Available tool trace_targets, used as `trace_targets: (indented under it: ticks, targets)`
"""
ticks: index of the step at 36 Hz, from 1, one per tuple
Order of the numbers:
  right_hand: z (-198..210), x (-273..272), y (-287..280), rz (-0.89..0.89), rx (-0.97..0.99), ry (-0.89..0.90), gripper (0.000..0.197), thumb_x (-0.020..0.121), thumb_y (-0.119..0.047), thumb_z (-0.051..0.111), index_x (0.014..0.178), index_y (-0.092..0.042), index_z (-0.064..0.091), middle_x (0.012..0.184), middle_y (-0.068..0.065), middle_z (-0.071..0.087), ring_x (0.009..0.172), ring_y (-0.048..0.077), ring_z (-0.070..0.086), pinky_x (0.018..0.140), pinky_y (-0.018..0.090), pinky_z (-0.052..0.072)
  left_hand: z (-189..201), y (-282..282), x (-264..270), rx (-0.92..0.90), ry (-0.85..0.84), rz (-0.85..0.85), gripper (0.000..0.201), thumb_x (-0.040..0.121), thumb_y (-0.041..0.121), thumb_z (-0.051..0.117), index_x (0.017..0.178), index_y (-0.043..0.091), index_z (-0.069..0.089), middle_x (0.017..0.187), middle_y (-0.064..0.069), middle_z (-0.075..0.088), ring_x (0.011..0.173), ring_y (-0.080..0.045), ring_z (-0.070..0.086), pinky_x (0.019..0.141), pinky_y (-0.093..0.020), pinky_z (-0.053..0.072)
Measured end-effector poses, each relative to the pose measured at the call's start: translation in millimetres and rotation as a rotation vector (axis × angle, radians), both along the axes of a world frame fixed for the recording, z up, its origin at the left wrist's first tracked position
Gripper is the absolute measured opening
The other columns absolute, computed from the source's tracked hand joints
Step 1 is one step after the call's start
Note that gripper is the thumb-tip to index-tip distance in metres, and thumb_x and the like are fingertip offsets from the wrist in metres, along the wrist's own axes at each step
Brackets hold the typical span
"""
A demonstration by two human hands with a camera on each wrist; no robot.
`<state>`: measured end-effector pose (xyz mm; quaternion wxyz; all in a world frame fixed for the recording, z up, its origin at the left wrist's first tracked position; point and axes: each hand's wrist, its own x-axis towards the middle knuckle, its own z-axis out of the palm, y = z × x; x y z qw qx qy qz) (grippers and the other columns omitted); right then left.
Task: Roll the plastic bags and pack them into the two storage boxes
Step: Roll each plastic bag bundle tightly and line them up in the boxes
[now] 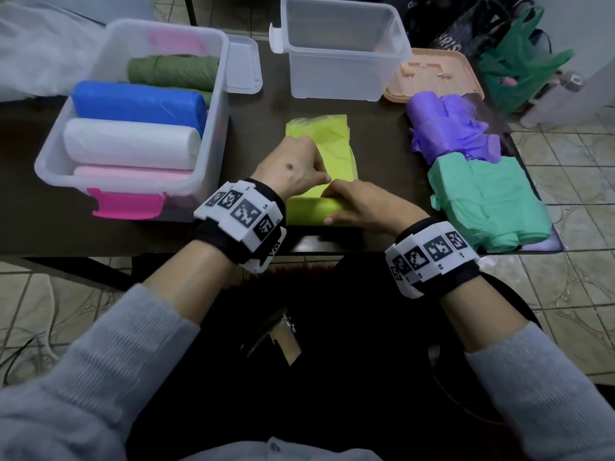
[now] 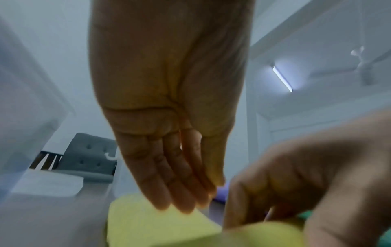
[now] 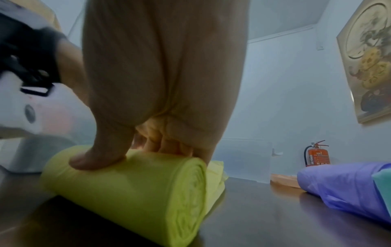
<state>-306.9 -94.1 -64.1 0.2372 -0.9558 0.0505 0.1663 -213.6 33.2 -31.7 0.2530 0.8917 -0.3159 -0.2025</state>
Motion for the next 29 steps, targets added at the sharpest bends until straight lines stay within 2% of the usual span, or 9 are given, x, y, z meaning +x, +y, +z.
trace_targets:
  ticks: [3,5,9,14,18,22,26,28,29]
  targets:
    - [3,3,-1,0.002,-0.018,0.011,0.051,0.089,-0.034,0.061,0.133,-0.012,0.05,0.128,0.016,0.049,0.121,0.028,0.043,0.094,0.026,0.031,4,6,-6,0.072,-0.014,-0.041,0.014,0.085,0.02,0.068,0.097,0.016,0.074,0.1,-0.007,0.07,0.092,-0.022,0.065,0.085,-0.038,0.054]
    - [4,4,-1,-0.005,-0.041,0.024,0.05,0.09,-0.035,0.058,0.135,-0.014,0.049,0.127,0.017,0.043,0.122,0.029,0.039,0.101,0.03,0.029,5,10,-10,0.128,-0.008,-0.073,0.022,0.082,0.017,0.071,0.105,0.015,0.072,0.107,-0.009,0.069,0.097,-0.023,0.064,0.087,-0.038,0.053]
    - [1,1,-1,-0.001,-0.062,-0.026,0.05,0.09,-0.037,0.057,0.134,-0.013,0.048,0.12,0.015,0.046,0.117,0.028,0.041,0.099,0.034,0.032,3,14,-16,0.193,-0.013,-0.125,0.045,0.074,0.023,0.08,0.116,0.016,0.067,0.112,-0.01,0.066,0.1,-0.025,0.062,0.084,-0.035,0.052]
    - [-5,-1,1,-0.077,-0.102,-0.173,0.04,0.087,-0.037,0.061,0.117,-0.01,0.055,0.116,0.012,0.054,0.111,0.029,0.047,0.094,0.044,0.04,0,13,-19,0.252,-0.075,-0.163,0.064,0.068,0.026,0.084,0.126,0.017,0.059,0.119,-0.012,0.061,0.108,-0.029,0.058,0.075,-0.029,0.043]
    - [-7,-7,7,-0.102,-0.209,-0.39,0.036,0.084,-0.033,0.067,0.109,-0.007,0.063,0.11,0.017,0.051,0.103,0.034,0.046,0.085,0.042,0.041,-3,10,-16,0.278,-0.129,-0.179,0.065,0.066,0.024,0.085,0.125,0.016,0.059,0.117,-0.012,0.062,0.107,-0.03,0.058,0.078,-0.031,0.043]
    - [-10,-10,19,-0.124,-0.203,-0.466,0.024,0.088,-0.022,0.062,0.104,-0.005,0.062,0.1,0.016,0.055,0.093,0.035,0.048,0.079,0.049,0.045,-5,6,-13,0.301,-0.148,-0.2,0.056,0.07,0.016,0.082,0.121,0.014,0.061,0.113,-0.014,0.063,0.103,-0.032,0.059,0.071,-0.031,0.04]
    - [-13,-16,31,-0.101,-0.284,-0.403,0.032,0.089,-0.022,0.059,0.115,-0.002,0.058,0.11,0.016,0.057,0.101,0.034,0.051,0.087,0.045,0.044,0,1,-3,0.331,-0.088,-0.216,0.051,0.069,0.013,0.083,0.116,0.013,0.064,0.111,-0.012,0.065,0.098,-0.028,0.06,0.069,-0.03,0.04]
    - [-18,-22,37,-0.091,-0.318,-0.371,0.038,0.082,-0.014,0.062,0.117,0.002,0.058,0.112,0.021,0.059,0.103,0.038,0.055,0.092,0.047,0.044,4,-2,2,0.353,-0.056,-0.233,0.054,0.068,0.013,0.084,0.117,0.013,0.064,0.115,-0.011,0.065,0.101,-0.027,0.06,0.071,-0.03,0.042]
    - [-21,-26,41,-0.103,-0.343,-0.38,0.036,0.081,-0.009,0.056,0.115,0.004,0.059,0.11,0.022,0.06,0.101,0.039,0.058,0.092,0.049,0.046,6,-4,5,0.369,-0.041,-0.245,0.056,0.067,0.014,0.084,0.119,0.013,0.063,0.117,-0.009,0.064,0.103,-0.027,0.06,0.073,-0.03,0.044]
